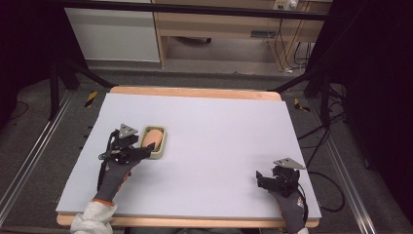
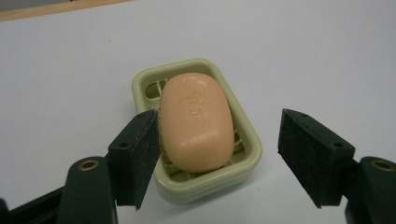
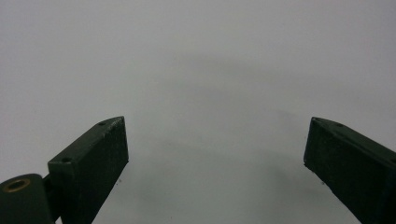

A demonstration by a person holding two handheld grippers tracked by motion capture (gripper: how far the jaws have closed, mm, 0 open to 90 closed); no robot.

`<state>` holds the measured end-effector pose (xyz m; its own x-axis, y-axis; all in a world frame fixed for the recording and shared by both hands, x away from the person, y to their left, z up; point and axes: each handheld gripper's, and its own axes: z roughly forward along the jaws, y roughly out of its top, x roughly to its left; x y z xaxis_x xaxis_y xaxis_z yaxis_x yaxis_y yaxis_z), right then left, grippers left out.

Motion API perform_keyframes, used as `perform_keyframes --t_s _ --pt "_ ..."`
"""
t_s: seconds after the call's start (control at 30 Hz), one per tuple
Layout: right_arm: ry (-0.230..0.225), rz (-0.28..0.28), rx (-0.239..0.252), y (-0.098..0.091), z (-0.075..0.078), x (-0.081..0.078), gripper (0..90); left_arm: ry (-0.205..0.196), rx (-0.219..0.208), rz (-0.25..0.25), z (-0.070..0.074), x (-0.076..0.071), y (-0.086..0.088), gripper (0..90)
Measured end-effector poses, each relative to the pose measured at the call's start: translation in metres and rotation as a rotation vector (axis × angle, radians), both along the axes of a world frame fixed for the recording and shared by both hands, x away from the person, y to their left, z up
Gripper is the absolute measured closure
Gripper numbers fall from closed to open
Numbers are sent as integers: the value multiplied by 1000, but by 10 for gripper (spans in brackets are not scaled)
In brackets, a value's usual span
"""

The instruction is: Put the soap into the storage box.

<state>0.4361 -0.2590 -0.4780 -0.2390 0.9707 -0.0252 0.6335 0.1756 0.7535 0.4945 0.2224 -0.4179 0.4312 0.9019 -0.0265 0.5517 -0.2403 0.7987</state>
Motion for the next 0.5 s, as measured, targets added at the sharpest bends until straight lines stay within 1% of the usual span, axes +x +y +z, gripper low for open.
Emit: perform_keyframes --t_s 0.17,0.23,0.3,0.4,0.47,0.5 --pt "2 -11 5 -1 0 0 66 -29 17 9 -3 -10 7 273" --pt "1 -12 3 -2 0 0 66 -29 6 12 -4 -13 11 271" --pt "-1 -10 4 -3 0 0 66 -33 7 16 -7 -17 16 271" --pt "1 -14 5 -3 0 0 66 -38 29 29 -12 -23 22 254" --pt "1 -14 4 -4 0 0 66 -30 37 35 -16 -26 28 254" --pt "1 -15 3 -4 0 0 66 -29 30 41 -18 -27 30 254"
